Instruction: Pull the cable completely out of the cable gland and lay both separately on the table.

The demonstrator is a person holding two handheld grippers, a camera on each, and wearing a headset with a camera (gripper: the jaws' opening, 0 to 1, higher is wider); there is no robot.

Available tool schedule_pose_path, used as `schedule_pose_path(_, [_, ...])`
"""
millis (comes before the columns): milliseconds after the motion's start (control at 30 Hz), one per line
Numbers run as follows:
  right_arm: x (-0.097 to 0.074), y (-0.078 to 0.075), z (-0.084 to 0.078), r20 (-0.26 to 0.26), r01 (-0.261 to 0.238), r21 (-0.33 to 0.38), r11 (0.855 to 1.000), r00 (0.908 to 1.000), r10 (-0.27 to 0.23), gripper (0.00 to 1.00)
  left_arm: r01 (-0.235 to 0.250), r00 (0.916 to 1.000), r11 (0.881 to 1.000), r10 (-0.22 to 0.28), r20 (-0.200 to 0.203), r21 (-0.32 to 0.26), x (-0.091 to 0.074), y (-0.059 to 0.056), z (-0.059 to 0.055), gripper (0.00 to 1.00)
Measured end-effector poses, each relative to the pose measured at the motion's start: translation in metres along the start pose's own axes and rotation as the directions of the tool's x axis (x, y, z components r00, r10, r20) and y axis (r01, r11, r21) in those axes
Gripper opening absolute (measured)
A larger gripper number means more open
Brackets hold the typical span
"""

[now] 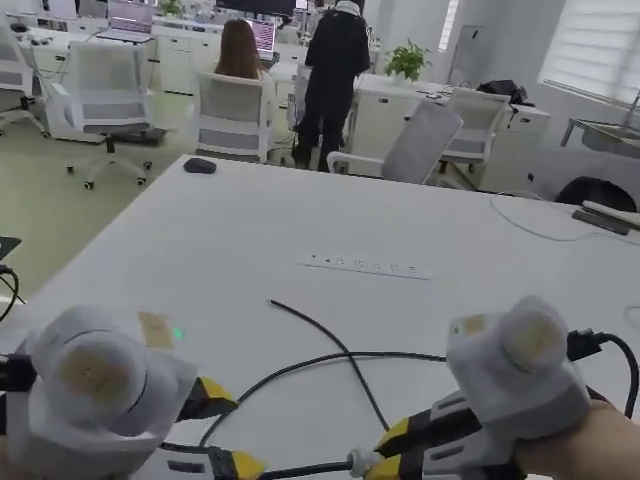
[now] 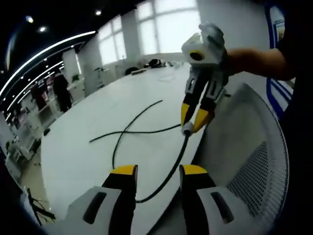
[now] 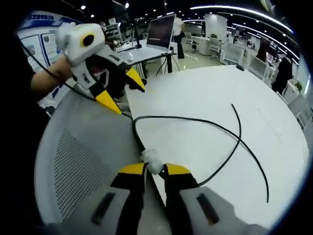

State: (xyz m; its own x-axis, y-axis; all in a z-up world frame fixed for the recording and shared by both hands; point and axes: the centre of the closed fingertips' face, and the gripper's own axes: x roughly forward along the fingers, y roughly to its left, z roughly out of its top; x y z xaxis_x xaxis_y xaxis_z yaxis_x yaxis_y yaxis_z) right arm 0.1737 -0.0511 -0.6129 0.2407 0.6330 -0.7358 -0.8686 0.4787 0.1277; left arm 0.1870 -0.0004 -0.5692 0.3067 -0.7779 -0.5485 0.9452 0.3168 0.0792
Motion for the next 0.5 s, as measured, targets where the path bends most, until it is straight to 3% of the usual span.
schedule_pose_path(67, [0.003,0.006,0.002,-0.007,0.000,-0.019,1.000,1.0000,0.000,0.13,0.063,0.9971,0.998,-0.063,0.043,0.005,0.010,-0.011,0.010,0.35])
schedule_pose_path(133, [0.004,0.008,0.004,-0.012,0.009,-0.019,1.000,0.9999,-0.009,0.13,0.116,0.9932,0.993,-0.116,0.002,0.020,0.020,-0.020,0.005,0.35])
schedule_pose_path(167, [0.004,0.010,0.007,-0.011,0.014,-0.025,1.000,0.9998,-0.014,0.13,0.137,0.9905,0.989,-0.136,-0.022,0.054,0.025,-0.024,0.001,0.35])
schedule_pose_path(267, [0.001,0.014,0.012,0.001,0.021,-0.029,0.999,0.9998,-0.021,0.13,0.165,0.9857,0.985,-0.162,-0.045,0.054,0.031,-0.027,-0.006,0.34])
schedule_pose_path(367, [0.000,0.019,0.012,-0.004,0.028,-0.042,0.999,0.9996,-0.029,0.13,0.190,0.9816,0.979,-0.188,-0.034,0.071,0.031,-0.032,-0.004,0.34])
schedule_pose_path(500, [0.000,0.025,0.008,-0.029,0.026,-0.072,0.997,0.9992,-0.028,0.13,0.194,0.9807,0.964,-0.187,-0.056,0.180,0.030,-0.035,-0.001,0.29])
